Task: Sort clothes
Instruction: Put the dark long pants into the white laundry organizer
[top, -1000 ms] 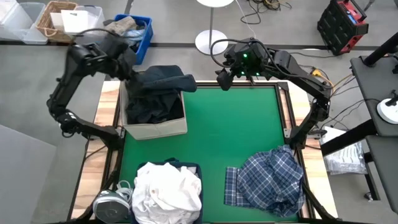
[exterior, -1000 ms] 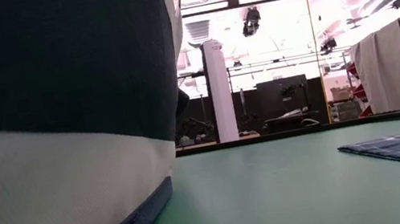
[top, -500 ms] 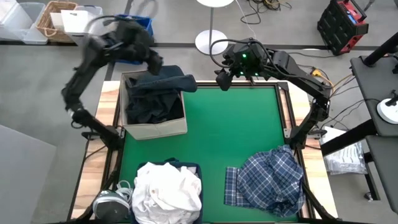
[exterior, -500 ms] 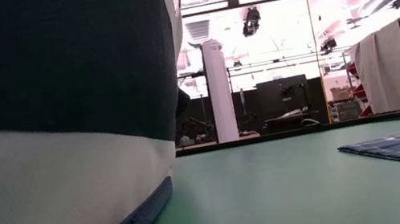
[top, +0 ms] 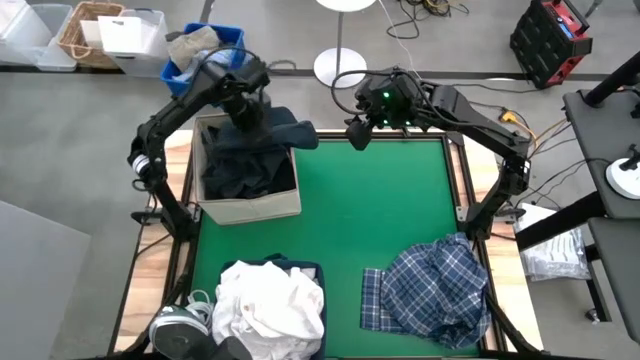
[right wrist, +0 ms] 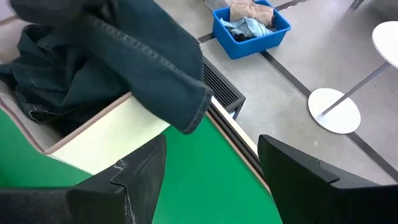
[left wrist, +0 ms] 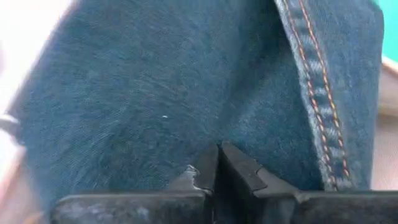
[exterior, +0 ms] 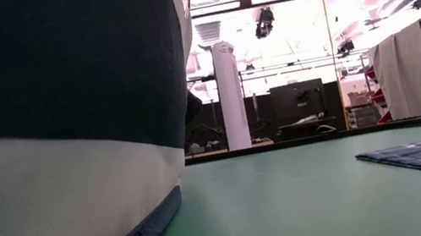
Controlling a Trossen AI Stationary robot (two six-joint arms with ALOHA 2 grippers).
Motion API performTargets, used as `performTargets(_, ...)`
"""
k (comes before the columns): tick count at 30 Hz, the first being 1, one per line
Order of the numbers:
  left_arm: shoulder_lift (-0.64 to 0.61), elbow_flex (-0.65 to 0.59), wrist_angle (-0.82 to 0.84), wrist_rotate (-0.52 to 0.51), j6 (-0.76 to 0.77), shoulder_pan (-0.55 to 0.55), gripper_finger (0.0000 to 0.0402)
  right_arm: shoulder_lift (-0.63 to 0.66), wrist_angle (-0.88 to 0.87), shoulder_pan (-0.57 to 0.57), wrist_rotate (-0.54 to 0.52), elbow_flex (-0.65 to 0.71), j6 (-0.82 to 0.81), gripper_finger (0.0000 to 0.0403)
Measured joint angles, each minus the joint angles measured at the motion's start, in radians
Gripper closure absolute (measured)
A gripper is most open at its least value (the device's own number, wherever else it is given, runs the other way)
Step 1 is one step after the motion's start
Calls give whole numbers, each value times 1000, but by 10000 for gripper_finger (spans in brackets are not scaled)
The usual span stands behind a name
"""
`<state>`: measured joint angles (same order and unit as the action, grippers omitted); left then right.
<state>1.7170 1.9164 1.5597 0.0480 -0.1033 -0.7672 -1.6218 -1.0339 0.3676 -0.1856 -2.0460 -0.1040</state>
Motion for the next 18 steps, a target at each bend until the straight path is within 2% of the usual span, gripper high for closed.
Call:
performTargets(3,-7,-53,4,47,-75,-1,401,0,0,0,0,6,-6,156)
performTargets(6,-9,-133,4,54,-76,-2,401,0,2,0,-1,7,-12,156)
performTargets(11,-19,-286,2,121,-40,-1,401,0,21,0,-1,7,-14,156)
performTargets(18,-18,-432,0,30,41,-2,401,0,23,0,-1,7,-19,156)
